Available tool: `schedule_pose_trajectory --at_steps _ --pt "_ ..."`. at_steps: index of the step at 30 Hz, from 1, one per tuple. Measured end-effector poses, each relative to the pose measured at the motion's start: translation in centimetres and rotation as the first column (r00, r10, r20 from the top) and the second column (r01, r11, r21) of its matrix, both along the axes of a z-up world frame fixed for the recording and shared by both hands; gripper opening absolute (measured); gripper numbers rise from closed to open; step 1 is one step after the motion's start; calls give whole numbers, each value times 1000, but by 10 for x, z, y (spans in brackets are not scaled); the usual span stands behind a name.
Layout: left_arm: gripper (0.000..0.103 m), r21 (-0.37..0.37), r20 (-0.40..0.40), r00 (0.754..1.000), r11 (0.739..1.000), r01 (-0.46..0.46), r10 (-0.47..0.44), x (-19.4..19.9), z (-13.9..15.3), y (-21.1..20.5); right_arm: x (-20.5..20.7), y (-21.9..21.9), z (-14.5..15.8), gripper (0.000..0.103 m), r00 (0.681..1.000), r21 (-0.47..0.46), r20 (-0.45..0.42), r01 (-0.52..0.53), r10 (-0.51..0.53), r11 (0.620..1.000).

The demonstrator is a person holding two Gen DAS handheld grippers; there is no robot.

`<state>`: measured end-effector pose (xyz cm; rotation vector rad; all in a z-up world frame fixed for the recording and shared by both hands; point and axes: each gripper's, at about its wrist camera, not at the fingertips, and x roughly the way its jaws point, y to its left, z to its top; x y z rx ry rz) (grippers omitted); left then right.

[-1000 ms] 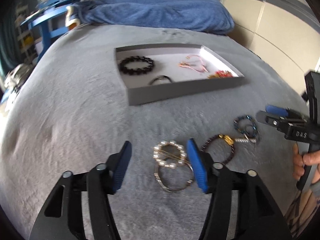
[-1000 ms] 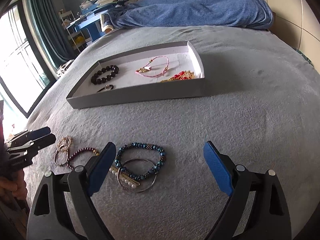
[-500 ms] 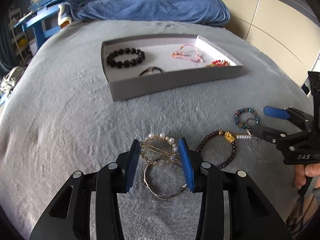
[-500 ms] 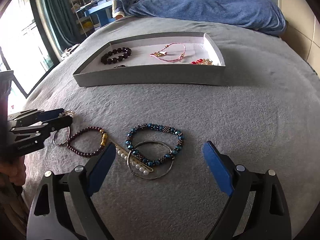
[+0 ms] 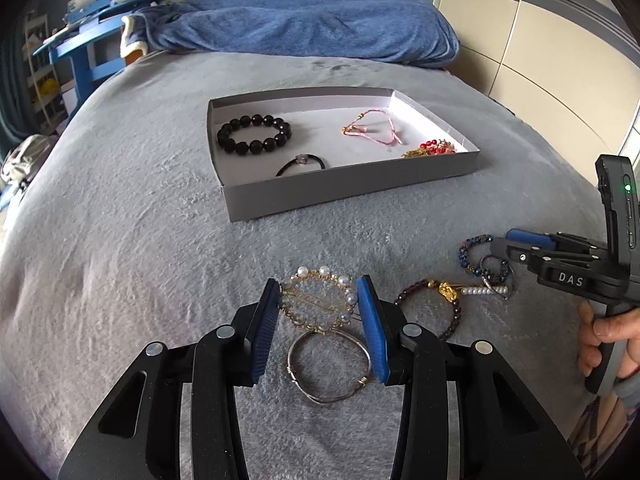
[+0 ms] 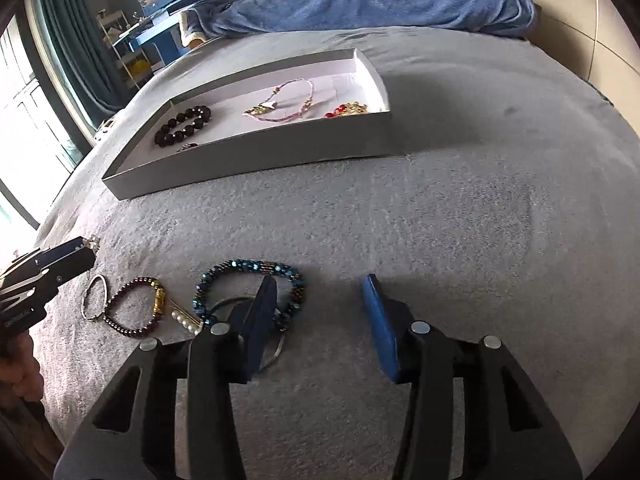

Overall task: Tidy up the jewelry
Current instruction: 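Grasp the blue bead bracelet with the right tool while the left tool holds the pearl bracelet, then carry both bracelets into the grey tray and open both tools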

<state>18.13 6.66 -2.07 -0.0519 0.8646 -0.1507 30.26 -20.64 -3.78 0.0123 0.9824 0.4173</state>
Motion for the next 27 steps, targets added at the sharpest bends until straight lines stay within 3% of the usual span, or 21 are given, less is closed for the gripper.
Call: schedule_pose_trajectory --at_steps 2,7,17,27 --pt "41 0 2 1000 1000 2 -2 0 0 0 3 5 -3 37 1000 -15 4 -12 12 1000" --pt "41 5 6 1000 1000 4 -5 1 0 -2 1 17 -3 8 997 -26 14 -72 72 997" --pt "41 9 41 999 1000 12 -12 6 15 -5 -5 19 38 7 989 78 113 -109 100 991" --pt "42 -10 74 997 1000 28 -27 20 44 -6 5 23 88 7 973 119 208 -121 95 985"
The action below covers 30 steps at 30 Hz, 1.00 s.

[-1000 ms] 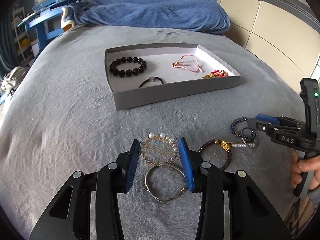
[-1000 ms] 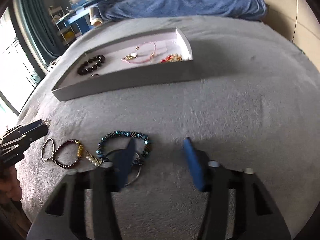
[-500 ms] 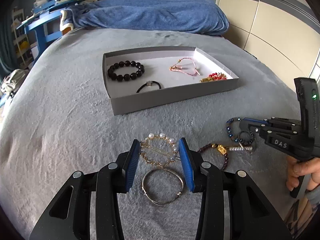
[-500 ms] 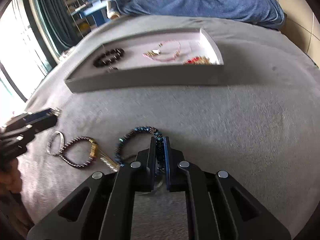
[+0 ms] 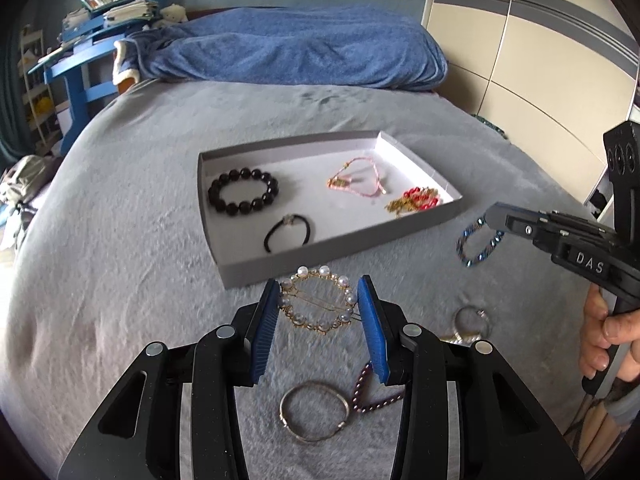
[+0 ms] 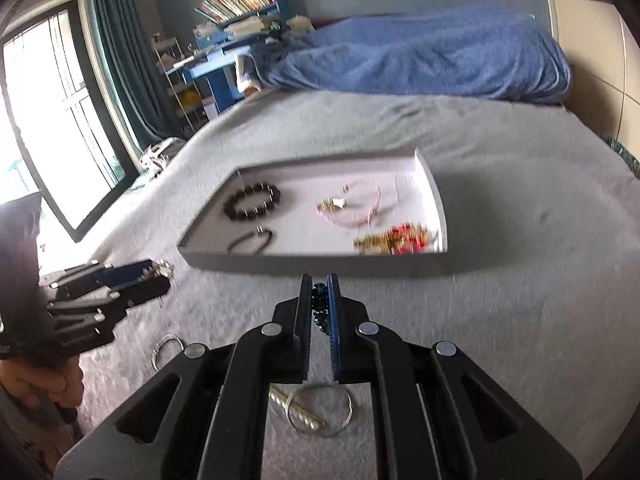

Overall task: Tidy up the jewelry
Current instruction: 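Carry both bracelets into the grey tray and open both tools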

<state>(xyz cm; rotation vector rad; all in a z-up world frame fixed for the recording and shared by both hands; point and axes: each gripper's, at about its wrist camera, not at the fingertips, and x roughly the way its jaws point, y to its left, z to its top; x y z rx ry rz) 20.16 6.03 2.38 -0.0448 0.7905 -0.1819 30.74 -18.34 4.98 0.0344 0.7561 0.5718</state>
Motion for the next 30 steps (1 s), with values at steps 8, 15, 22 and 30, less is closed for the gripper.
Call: schedule_pose_trajectory --at_steps 8,15,22,30 --pt "42 45 48 999 999 23 -25 16 36 -8 12 17 38 7 996 -16 77 -51 52 999" --pt "41 45 53 999 999 11 -13 41 53 -3 30 29 67 7 990 -14 129 -60 62 998" --pt "41 42 32 999 999 1 -2 69 49 2 51 33 71 7 990 0 126 -58 57 998" --pt "41 39 18 1000 999 4 -4 101 37 4 86 31 57 7 997 35 77 -17 15 999"
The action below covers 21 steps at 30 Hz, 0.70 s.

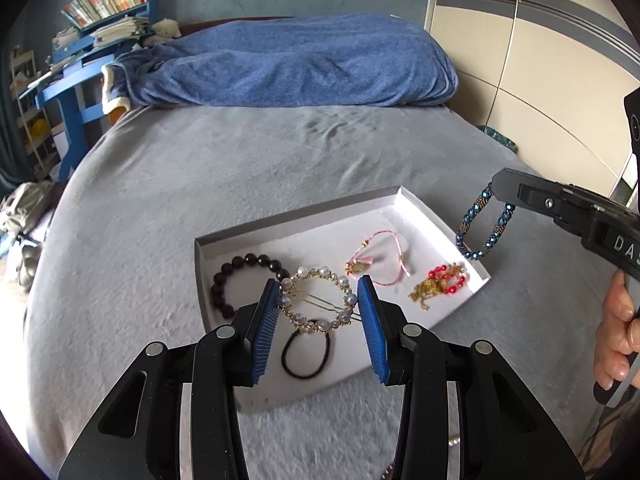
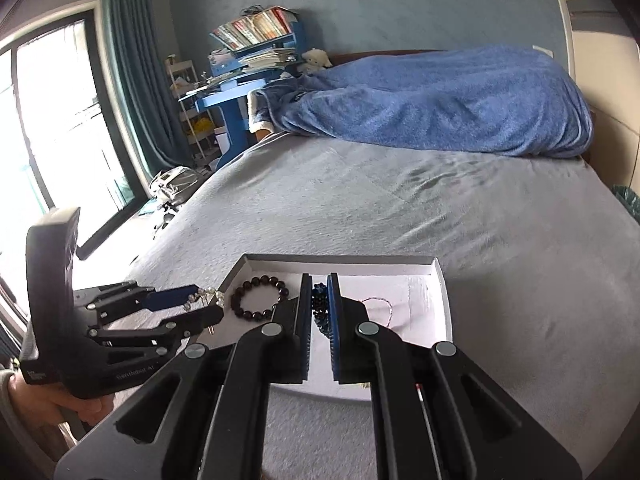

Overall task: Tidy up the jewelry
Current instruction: 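Carry both bracelets into the grey tray and open both tools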

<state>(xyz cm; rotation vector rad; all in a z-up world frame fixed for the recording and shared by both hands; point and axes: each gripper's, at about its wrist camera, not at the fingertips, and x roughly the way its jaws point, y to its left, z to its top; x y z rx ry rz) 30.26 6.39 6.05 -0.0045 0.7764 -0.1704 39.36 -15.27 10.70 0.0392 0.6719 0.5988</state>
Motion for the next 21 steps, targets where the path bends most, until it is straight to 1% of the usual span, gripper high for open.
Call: schedule_pose_trajectory --at_steps 3,9,11,15,18,21 --pt "41 6 -14 1000 1000 5 -5 12 -10 1 9 6 -6 7 1000 4 -13 2 -2 1000" --pt "41 14 -84 996 1000 -9 10 29 -40 7 18 27 -28 7 998 -19 -55 -28 27 999" --pt "42 33 -101 995 999 -3 7 30 -49 7 20 34 -40 7 995 -22 -86 -50 48 999" --pt "41 48 -128 992 999 -1 7 33 -63 7 23 50 -64 7 983 -19 -157 -103 99 994" --pt "42 62 -150 989 998 0 10 36 -74 7 24 56 -81 7 974 -40 -196 -120 110 992" --pt "42 79 -172 985 997 0 14 39 -84 7 27 58 -93 7 972 -71 -214 -114 97 991"
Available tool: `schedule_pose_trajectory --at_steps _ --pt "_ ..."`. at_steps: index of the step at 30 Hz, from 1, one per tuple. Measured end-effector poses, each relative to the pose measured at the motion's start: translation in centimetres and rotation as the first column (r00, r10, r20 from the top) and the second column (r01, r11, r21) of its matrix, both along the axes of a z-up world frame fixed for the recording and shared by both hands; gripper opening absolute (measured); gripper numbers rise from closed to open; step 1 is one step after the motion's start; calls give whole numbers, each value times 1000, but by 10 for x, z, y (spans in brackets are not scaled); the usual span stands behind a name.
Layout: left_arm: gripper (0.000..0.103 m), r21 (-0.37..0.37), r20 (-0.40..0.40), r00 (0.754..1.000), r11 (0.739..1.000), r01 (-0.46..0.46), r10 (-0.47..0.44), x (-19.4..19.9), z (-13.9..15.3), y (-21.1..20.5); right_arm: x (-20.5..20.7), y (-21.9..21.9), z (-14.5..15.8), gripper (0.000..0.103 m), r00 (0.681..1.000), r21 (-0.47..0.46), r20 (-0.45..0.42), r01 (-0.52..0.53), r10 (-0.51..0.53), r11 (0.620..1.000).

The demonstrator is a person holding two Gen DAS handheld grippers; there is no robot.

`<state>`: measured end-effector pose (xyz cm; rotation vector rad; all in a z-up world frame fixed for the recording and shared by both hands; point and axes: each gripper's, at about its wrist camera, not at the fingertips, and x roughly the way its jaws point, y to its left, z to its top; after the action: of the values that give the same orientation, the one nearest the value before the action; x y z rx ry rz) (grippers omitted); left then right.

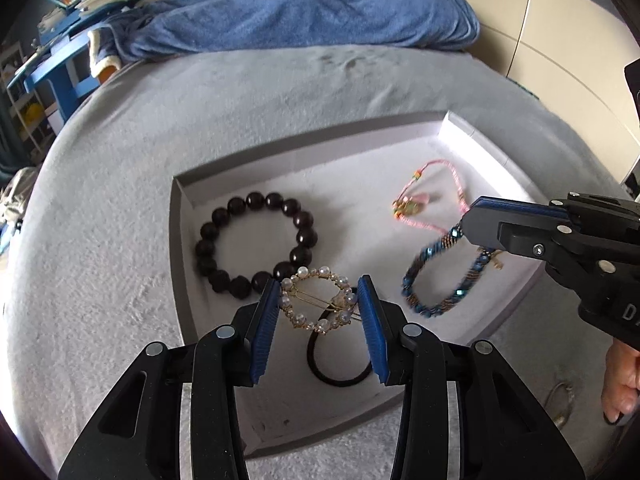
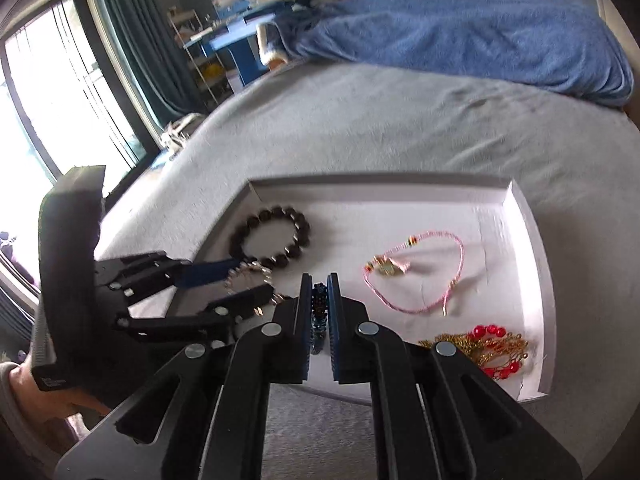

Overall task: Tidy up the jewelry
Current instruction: 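Carry both bracelets into the grey tray and open both tools, then withdraw both tools from the tray toward the remaining bracelets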

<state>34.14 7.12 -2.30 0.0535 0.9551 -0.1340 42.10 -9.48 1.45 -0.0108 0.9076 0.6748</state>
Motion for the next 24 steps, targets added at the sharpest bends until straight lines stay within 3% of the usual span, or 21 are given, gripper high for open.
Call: schedule_pose_trajectory --at_steps 7,16,18,24 --pt "43 18 -40 999 1000 -24 25 2 -11 4 9 -9 -19 7 999 -48 -22 42 -43 998" --pt "68 42 29 999 998 -41 40 -10 8 7 3 -20 -10 10 998 -63 16 56 -55 996" --pt "73 28 43 998 998 -57 55 -16 14 9 0 -24 -7 23 998 -59 30 62 -61 996" --pt "77 -8 74 994 996 -86 86 -35 29 16 -16 -42 6 34 995 -49 59 85 -82 995"
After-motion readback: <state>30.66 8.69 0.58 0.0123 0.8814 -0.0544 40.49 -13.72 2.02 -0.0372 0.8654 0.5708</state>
